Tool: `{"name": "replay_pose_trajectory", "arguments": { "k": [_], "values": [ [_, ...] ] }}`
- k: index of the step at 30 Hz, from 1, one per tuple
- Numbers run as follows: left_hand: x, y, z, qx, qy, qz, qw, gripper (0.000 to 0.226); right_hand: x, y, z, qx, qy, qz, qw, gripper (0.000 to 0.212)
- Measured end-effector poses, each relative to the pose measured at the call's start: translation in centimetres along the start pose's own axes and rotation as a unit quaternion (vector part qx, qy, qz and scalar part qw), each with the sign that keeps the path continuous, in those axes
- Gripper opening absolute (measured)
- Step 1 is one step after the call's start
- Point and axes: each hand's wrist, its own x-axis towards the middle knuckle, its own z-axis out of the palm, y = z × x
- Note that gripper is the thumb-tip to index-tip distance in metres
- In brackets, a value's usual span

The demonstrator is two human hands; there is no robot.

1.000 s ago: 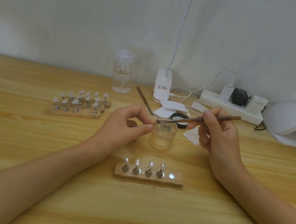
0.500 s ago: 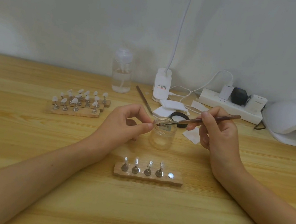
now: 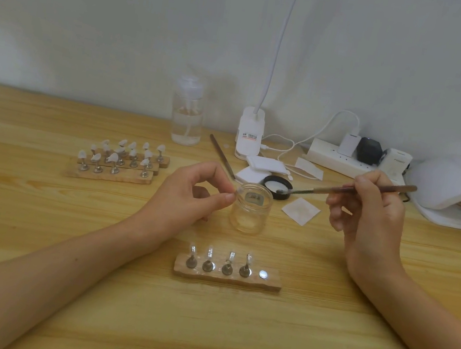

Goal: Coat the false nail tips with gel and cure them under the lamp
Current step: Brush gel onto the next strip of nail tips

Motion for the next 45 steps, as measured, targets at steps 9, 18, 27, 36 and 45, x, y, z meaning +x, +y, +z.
{"name": "replay_pose_trajectory", "arguments": {
  "k": [9, 18, 27, 36, 45],
  "values": [
    [-0.1, 0.1, 0.0, 0.0, 0.003, 0.001, 1.0, 0.013, -0.1, -0.5, -0.3, -0.052, -0.135, -0.138, 0.98, 0.016],
    [-0.1, 0.3, 0.0, -0.016, -0.008, 0.016, 1.0, 0.016, 0.2, 0.0, 1.1, 0.052, -0.069, 0.041, 0.995, 0.024],
    [-0.1, 0.4, 0.0, -0.019, -0.02, 0.025, 0.999, 0.014, -0.2, 1.1, 2.1, 0.042, -0.096, 0.112, 0.988, 0.025],
    [-0.2, 0.4, -0.1, -0.012, -0.024, 0.03, 0.999, 0.016, -0.2, 1.0, 1.9, 0.038, -0.067, 0.09, 0.993, 0.027],
    [-0.1, 0.2, -0.1, 0.0, -0.018, 0.026, 1.0, 0.017, -0.4, 0.8, 2.0, 0.011, -0.064, 0.057, 0.996, 0.027]
  ]
}}
